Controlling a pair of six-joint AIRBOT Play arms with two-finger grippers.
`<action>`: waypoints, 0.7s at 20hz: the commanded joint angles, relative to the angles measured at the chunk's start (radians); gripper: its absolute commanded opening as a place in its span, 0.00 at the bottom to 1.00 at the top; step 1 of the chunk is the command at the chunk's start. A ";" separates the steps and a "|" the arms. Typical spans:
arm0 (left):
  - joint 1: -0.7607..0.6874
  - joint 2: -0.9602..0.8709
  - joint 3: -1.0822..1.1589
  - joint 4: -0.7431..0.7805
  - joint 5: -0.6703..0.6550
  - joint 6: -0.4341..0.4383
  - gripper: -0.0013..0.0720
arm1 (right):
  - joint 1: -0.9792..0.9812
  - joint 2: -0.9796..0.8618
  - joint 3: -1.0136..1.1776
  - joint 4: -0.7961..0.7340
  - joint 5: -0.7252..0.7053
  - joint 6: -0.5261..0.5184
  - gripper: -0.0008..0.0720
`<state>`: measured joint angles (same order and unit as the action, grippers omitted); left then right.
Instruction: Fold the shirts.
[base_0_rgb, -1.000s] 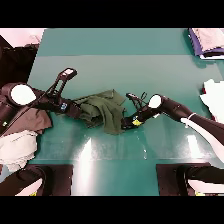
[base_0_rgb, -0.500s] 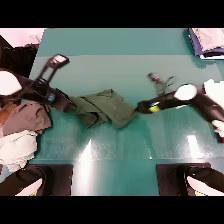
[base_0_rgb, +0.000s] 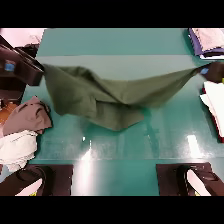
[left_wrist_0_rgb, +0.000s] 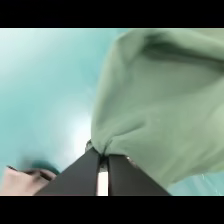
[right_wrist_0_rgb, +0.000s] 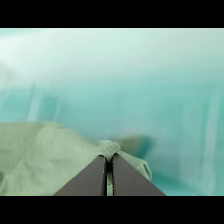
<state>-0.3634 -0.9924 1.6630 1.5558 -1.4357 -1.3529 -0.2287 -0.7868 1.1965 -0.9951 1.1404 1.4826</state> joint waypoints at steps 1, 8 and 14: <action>0.001 0.000 0.135 0.011 -0.064 0.000 0.05 | -0.056 0.016 0.140 -0.006 0.074 0.001 0.03; 0.001 0.017 0.356 0.007 -0.173 0.005 0.05 | -0.056 0.000 0.439 -0.185 0.176 0.024 0.03; 0.001 0.011 0.368 -0.078 -0.142 -0.002 0.05 | -0.048 -0.138 0.643 -0.255 0.391 0.081 0.03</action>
<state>-0.3630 -0.9779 2.0556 1.5108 -1.5932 -1.3537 -0.2832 -0.8524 1.7542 -1.2160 1.4033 1.5372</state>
